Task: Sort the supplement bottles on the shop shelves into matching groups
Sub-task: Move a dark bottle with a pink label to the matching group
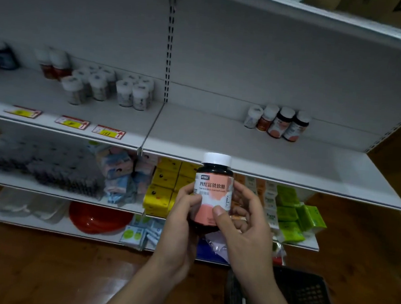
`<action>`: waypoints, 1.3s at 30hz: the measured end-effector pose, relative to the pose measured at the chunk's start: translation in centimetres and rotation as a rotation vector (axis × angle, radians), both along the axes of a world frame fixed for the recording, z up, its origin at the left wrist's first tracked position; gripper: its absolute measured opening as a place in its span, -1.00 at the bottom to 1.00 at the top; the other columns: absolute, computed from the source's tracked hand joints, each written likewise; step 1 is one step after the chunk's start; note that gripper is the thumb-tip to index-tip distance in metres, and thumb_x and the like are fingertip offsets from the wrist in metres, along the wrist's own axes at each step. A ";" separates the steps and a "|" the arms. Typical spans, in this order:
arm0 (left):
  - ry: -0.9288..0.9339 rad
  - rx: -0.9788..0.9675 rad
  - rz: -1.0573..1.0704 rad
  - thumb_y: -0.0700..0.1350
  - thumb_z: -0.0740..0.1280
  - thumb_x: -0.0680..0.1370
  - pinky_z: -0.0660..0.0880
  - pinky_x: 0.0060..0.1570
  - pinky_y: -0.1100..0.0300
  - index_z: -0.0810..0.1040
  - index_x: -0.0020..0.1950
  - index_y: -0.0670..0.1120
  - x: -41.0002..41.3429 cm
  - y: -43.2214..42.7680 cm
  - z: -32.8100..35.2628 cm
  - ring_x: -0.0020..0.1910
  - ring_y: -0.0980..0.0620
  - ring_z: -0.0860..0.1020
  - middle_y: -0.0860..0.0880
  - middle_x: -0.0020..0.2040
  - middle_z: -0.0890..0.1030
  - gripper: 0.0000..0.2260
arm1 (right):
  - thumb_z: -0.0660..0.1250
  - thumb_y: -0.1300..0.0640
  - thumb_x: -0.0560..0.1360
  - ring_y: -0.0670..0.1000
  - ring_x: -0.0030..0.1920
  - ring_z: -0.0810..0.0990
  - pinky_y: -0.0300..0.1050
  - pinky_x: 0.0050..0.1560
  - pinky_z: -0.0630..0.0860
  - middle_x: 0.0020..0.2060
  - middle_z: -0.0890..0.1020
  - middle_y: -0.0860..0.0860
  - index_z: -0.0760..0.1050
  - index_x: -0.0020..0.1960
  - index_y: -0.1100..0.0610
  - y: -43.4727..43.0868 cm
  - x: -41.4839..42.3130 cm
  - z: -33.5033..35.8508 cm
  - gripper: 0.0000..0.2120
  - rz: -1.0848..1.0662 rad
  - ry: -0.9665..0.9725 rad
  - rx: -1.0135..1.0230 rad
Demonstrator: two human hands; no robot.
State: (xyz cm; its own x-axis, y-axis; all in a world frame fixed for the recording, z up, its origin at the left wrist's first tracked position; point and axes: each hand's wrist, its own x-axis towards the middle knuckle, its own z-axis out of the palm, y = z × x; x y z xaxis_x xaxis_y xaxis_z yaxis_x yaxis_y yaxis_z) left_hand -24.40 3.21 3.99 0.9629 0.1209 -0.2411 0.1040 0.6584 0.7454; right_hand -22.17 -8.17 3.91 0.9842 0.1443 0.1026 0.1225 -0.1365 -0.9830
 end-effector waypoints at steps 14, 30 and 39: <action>-0.076 0.121 -0.123 -0.09 0.31 0.37 0.58 -0.23 0.17 0.47 0.27 -0.15 2.6 -11.8 3.1 -0.14 -0.02 0.64 -0.15 0.00 0.66 -0.54 | 0.42 0.16 0.46 -0.11 0.03 0.62 -0.08 0.01 0.62 0.03 0.62 -0.21 0.46 0.15 -0.25 -12.2 1.5 1.5 -0.60 -0.124 -0.082 0.155; -0.097 0.477 0.072 0.01 0.60 0.14 0.62 -0.06 0.03 0.48 0.19 0.12 4.2 -21.6 2.1 0.05 -0.08 0.65 -0.02 0.07 0.66 -0.35 | 0.27 -0.01 0.45 0.15 0.15 0.64 0.23 0.18 0.54 0.12 0.66 0.12 0.57 0.19 -0.05 -21.6 3.6 0.0 -0.68 0.049 0.270 0.512; -0.090 0.641 0.106 0.14 0.49 0.26 0.62 -0.06 0.11 0.44 0.22 0.15 4.5 -23.9 1.6 0.03 0.03 0.64 0.00 0.09 0.63 -0.45 | 0.34 0.03 0.48 0.18 0.14 0.64 0.21 0.15 0.55 0.10 0.67 0.12 0.53 0.22 -0.04 -23.6 4.3 -0.2 -0.69 0.105 0.319 0.589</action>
State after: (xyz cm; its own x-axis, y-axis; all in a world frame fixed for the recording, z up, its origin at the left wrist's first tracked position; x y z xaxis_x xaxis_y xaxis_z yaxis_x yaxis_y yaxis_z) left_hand -19.90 -20.71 5.54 0.9511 0.3089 -0.0087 -0.0182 0.0839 0.9963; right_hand -17.87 -31.80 3.69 0.9630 0.2502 -0.0998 -0.2029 0.4301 -0.8797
